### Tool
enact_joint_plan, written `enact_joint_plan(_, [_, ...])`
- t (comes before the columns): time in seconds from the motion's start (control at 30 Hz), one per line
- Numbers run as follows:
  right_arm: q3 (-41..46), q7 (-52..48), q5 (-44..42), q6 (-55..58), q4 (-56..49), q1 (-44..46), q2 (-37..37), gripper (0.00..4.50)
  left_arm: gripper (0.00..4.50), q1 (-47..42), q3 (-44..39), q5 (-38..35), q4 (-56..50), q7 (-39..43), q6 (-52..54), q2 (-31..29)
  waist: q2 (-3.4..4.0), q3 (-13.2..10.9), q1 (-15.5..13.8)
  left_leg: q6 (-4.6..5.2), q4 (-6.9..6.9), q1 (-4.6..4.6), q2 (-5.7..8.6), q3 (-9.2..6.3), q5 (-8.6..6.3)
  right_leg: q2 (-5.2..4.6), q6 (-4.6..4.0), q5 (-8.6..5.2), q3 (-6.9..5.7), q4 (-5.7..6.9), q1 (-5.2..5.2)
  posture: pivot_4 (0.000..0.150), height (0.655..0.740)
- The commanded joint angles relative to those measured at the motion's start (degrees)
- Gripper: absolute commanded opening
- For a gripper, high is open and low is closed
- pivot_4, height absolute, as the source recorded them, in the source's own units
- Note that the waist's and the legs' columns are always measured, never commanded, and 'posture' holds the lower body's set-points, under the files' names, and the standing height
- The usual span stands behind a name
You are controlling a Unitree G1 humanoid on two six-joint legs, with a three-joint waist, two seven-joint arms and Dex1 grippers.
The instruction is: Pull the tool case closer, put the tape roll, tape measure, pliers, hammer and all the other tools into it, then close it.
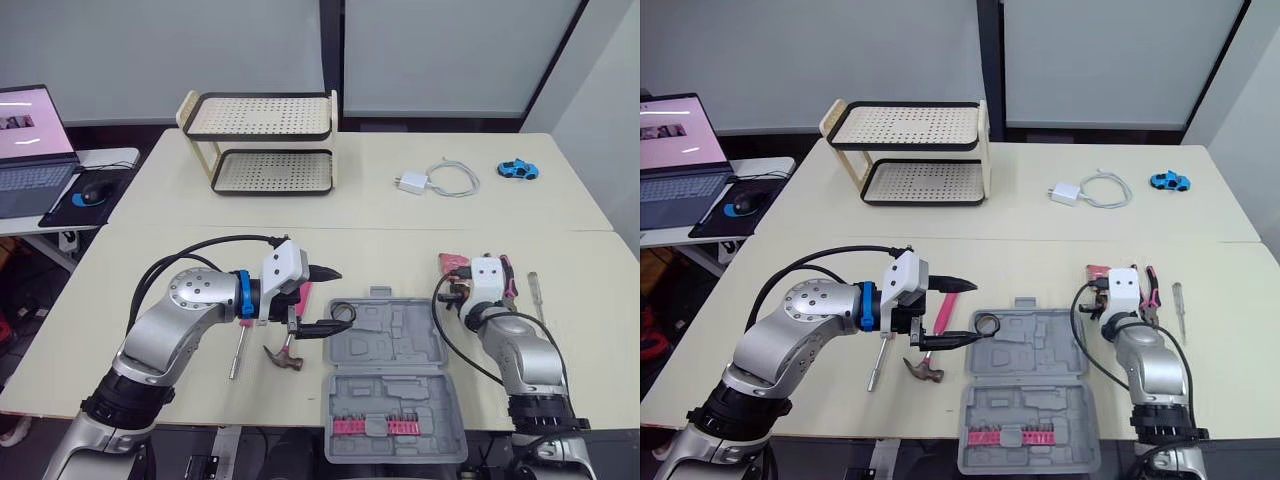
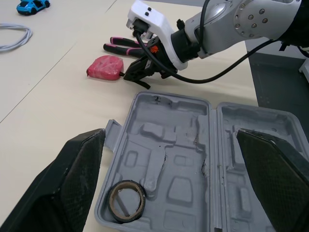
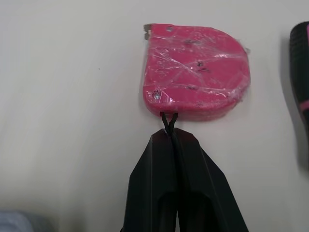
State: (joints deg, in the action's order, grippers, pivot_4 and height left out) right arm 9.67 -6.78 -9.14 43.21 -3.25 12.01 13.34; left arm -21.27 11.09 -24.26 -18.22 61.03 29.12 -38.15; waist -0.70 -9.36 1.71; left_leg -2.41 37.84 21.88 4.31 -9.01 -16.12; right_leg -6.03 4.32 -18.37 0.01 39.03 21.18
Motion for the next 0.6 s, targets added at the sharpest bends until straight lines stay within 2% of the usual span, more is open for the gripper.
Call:
enact_joint_plan(0.03, [2.5,-1.4,-2.0,3.4,-7.3,-4.3,1.9,0.03,4.5,1.2,1.1,1.4,-2.0,2.1,-2.7,-1.7,0.01,0.0,0.1,0.01,-0.01,-0.01,-0.01,0.01,0.0,0.0,0.0,0.0,0.01,0.0,0.01,0.15,0.74])
enact_joint_plan(0.4, [2.9,-4.9,-5.6,11.4,-23.9,-18.6,4.6,0.03,4.5,3.4,3.0,4.1,-1.8,6.2,-7.9,-3.2,0.07,0.0,0.0,0.27,-0.04,-0.06,-0.06,0.15,-0.15,0.15,0.0,0.0,0.34,0.03,0.07,0.15,0.74])
enact_joint_plan(0.6, [5.1,-6.7,-7.9,13.9,-31.7,-26.6,6.2,0.03,4.5,4.7,3.0,2.5,-3.9,8.2,-7.8,-3.7,0.08,0.0,0.0,0.28,-0.04,-0.05,-0.04,0.19,-0.16,0.16,0.01,0.0,0.45,0.0,0.07,0.15,0.74])
